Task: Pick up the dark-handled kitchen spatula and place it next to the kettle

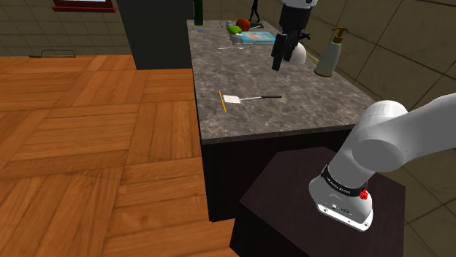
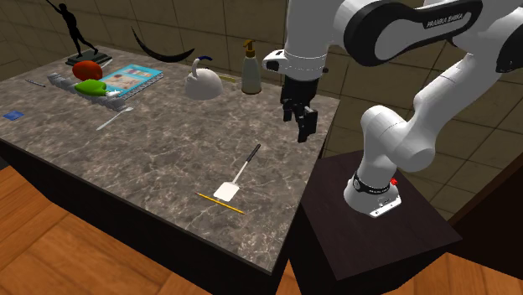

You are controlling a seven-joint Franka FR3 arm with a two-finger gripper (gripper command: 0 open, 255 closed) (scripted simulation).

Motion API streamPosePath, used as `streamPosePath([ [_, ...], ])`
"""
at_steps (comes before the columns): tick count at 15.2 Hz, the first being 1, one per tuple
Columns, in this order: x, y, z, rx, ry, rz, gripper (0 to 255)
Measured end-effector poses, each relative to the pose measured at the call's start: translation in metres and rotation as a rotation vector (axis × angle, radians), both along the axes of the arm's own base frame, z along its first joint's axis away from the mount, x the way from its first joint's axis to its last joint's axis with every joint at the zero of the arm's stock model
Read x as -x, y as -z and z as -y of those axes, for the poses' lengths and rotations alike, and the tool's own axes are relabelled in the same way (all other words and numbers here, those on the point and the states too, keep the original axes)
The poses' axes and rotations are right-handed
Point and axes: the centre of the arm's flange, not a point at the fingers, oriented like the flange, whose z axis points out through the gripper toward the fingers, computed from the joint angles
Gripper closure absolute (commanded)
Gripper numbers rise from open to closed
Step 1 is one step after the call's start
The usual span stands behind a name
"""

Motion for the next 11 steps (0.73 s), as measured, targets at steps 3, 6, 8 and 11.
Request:
streamPosePath([
  [3, -0.007, 0.011, 0.01, 0.002, -0.046, -0.005, 0],
  [6, -0.026, 0.036, 0.031, 0.007, -0.157, -0.017, 0],
  [8, -0.035, 0.058, 0.042, 0.01, -0.237, -0.024, 0],
  [11, -0.055, 0.087, 0.06, 0.015, -0.357, -0.036, 0],
])
